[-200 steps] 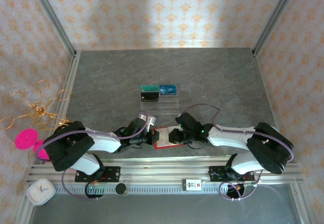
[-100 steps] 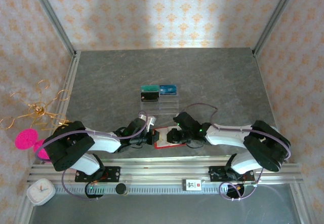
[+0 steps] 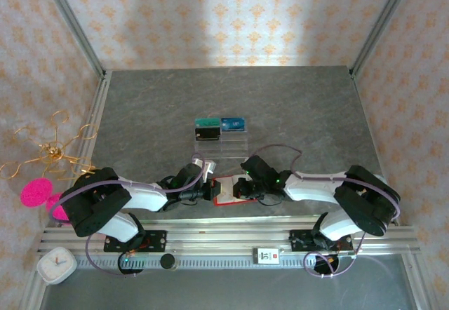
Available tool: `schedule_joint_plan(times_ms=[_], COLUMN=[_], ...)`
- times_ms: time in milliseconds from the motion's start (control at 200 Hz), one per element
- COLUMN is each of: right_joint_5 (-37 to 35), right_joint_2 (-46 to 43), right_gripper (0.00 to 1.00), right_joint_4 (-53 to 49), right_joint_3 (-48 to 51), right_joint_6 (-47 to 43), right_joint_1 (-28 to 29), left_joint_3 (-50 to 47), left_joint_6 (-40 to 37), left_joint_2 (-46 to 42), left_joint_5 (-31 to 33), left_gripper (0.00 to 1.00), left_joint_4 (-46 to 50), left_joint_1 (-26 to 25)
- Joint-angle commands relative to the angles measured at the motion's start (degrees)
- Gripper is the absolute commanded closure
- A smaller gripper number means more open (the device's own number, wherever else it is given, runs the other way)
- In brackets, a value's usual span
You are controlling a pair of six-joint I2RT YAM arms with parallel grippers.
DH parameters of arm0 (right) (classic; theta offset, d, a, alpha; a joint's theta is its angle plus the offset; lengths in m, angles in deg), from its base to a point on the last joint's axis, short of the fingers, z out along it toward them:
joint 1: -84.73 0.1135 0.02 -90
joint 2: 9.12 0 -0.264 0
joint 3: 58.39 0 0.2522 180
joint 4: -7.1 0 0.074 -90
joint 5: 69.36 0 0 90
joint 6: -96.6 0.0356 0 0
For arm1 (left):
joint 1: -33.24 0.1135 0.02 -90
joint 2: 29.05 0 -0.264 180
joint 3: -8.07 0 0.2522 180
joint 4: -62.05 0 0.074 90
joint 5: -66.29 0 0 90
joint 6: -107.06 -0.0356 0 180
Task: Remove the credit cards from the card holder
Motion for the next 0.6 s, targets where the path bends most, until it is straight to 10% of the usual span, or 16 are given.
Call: schedule_joint_plan(times_ms=[0,591], right_joint_5=[-1.84,-1.59], right_joint_2=[-2.13,-7.94], right_gripper=[1.00,0.92], right_joint_4=[0.34,-0.96], right_joint_3=[2.75,2.96], right_joint_6=[2.61,0.56], right_joint_1=[0.10,0.53], left_joint_3=[-2.25,-1.20], left_joint_6=[-0.34,-0.86], left_joint_2=[2.87,3.25], left_joint_5=[0.03,-0.91], left_gripper=[1.00,1.00], left_joint_4=[6.29,6.64], left_joint_1=[0.35,0.71])
